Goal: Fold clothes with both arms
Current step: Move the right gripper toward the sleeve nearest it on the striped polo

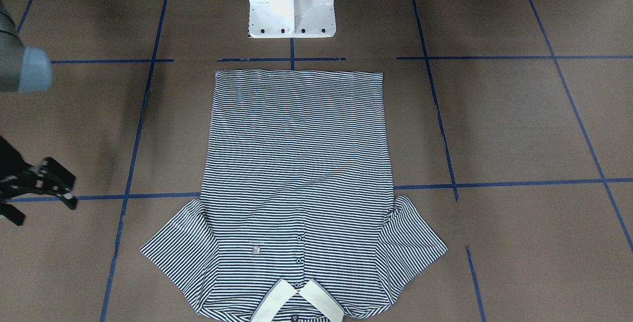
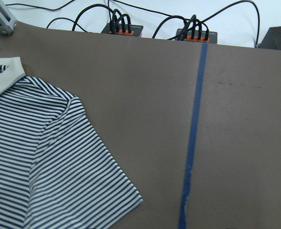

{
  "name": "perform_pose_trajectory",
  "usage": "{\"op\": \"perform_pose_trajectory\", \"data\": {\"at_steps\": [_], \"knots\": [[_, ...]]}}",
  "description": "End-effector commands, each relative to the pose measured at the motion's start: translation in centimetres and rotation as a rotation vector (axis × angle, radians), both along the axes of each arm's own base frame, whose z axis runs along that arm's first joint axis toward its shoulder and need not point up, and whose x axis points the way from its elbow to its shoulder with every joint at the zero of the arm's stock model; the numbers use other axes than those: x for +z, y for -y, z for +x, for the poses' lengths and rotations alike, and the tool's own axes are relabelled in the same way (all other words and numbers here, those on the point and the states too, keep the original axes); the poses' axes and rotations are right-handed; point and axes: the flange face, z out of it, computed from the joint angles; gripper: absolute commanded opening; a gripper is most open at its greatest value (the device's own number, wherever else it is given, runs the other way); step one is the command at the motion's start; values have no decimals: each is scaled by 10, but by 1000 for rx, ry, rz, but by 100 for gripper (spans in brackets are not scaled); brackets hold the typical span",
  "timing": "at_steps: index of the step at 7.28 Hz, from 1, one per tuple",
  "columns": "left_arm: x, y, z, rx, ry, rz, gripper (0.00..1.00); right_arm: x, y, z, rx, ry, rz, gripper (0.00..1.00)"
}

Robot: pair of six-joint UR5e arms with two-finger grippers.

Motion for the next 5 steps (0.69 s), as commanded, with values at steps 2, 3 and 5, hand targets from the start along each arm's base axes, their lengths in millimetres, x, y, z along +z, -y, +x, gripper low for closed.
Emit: {"op": "perform_pose_trajectory", "data": {"at_steps": [2,3,5], "knots": [[0,0,2,3,2,3,100,22,9,-69,76,-13,-55,65],[0,0,2,4,2,3,100,38,15,-76,89,12,-52,63],[0,1,5,8,1,2,100,57,20,-103,95,-22,-55,58]]}}
